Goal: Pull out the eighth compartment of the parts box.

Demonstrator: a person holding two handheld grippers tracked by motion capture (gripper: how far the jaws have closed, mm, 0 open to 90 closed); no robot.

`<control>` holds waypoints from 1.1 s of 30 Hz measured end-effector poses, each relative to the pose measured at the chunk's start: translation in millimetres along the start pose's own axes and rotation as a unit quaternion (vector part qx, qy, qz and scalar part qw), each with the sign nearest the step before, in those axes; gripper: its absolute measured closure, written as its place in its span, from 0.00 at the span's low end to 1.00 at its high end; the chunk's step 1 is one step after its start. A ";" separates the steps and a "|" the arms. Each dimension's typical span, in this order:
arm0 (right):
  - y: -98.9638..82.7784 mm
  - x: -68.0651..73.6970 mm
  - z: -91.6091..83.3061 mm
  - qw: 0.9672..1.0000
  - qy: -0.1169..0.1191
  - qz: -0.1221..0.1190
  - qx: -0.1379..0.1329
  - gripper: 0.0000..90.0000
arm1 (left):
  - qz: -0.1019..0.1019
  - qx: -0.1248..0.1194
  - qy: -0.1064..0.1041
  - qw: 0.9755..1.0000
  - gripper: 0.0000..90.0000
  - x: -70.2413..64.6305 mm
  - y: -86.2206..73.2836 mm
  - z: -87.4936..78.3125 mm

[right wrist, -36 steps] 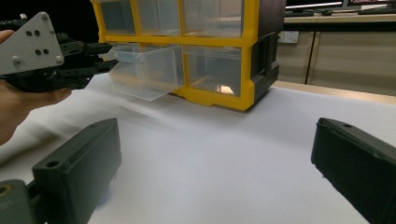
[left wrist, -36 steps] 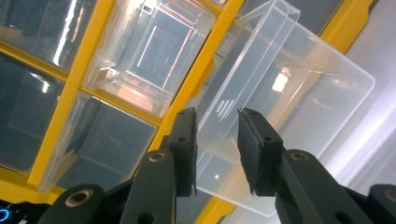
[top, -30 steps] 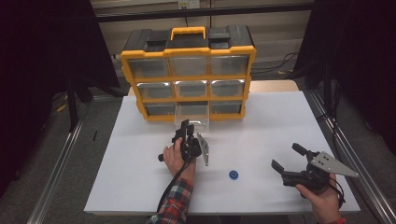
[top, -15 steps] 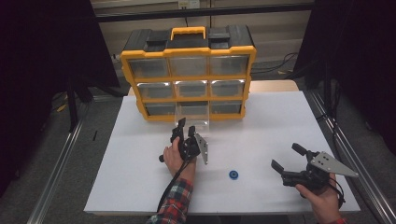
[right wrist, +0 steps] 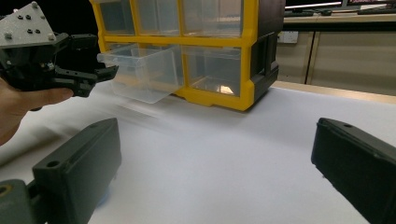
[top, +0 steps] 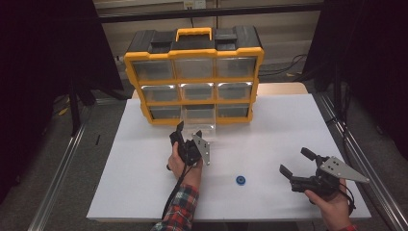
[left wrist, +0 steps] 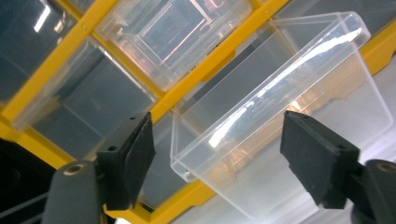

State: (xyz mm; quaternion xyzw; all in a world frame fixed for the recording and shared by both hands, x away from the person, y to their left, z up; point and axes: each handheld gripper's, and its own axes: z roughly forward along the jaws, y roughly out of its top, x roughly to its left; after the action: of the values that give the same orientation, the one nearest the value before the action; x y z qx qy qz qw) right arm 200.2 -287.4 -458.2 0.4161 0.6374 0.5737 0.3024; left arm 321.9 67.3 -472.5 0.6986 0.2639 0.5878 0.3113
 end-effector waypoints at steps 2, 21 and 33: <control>0.0 -0.1 0.0 1.000 0.000 0.000 0.000 0.01 | -0.022 -0.006 -0.004 1.000 0.26 -0.7 -1.0 -0.8; -0.2 -0.3 -0.4 1.000 0.002 -0.004 0.002 0.01 | -0.199 0.000 -0.061 0.978 0.11 10.1 -10.5 -6.6; -0.3 0.0 -0.3 1.000 0.003 -0.004 0.003 0.01 | -0.258 0.009 -0.099 0.961 0.07 14.6 -17.4 -12.0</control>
State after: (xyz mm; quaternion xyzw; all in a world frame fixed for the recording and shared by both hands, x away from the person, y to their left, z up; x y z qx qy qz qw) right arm 199.9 -287.6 -458.5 0.4132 0.6416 0.5717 0.3013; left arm 312.6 91.2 -474.4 0.6645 0.4080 0.4129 0.4706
